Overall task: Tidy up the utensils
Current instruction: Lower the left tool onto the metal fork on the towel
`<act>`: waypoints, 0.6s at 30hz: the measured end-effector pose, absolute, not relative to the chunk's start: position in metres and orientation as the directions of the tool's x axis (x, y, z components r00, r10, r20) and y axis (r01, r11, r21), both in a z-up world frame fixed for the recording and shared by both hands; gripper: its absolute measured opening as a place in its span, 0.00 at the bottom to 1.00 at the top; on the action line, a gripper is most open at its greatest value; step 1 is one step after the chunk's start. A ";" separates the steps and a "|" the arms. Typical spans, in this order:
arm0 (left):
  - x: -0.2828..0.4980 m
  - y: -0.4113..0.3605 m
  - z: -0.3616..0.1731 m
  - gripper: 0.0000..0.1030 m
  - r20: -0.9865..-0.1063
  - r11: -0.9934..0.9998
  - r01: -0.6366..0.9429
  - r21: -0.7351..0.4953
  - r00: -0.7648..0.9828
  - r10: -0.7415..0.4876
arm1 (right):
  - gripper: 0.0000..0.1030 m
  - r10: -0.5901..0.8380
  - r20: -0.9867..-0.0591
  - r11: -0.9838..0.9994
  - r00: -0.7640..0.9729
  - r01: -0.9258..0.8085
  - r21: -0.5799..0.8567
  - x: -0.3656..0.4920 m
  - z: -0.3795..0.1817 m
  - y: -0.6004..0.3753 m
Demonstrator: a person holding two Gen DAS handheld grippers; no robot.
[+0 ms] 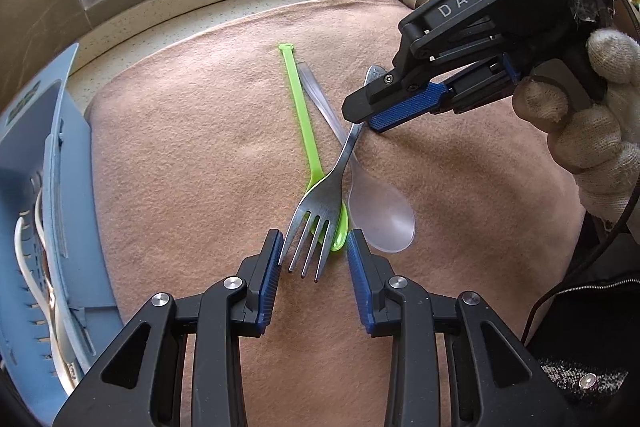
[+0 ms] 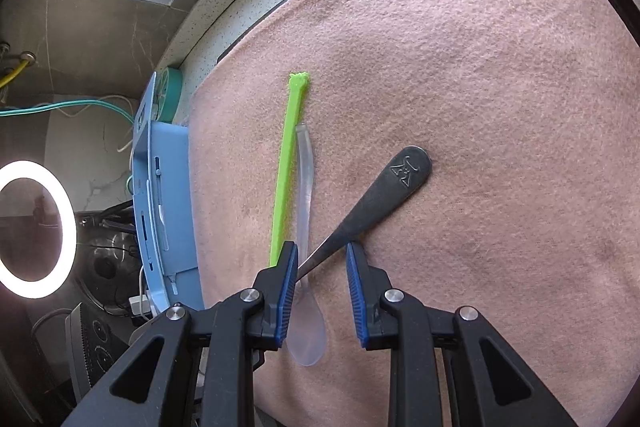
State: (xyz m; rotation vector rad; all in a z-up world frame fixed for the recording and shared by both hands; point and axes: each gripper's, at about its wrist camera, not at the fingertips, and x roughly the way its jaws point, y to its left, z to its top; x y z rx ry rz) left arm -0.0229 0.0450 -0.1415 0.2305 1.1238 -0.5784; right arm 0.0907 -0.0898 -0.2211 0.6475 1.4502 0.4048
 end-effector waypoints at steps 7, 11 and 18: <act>-0.027 0.037 -0.140 0.19 -0.891 0.832 0.545 -0.106 0.319 -0.322 | 0.22 0.596 -0.796 0.786 0.103 0.129 0.605 0.094 -0.222 -0.079; -0.033 0.036 -0.136 0.17 -0.883 0.840 0.529 -0.122 0.329 -0.335 | 0.17 0.572 -0.813 0.806 0.107 0.114 0.581 0.095 -0.220 -0.076; -0.044 0.035 -0.133 0.12 -0.877 0.850 0.508 -0.141 0.334 -0.345 | 0.11 0.583 -0.806 0.798 0.107 0.113 0.592 0.094 -0.219 -0.080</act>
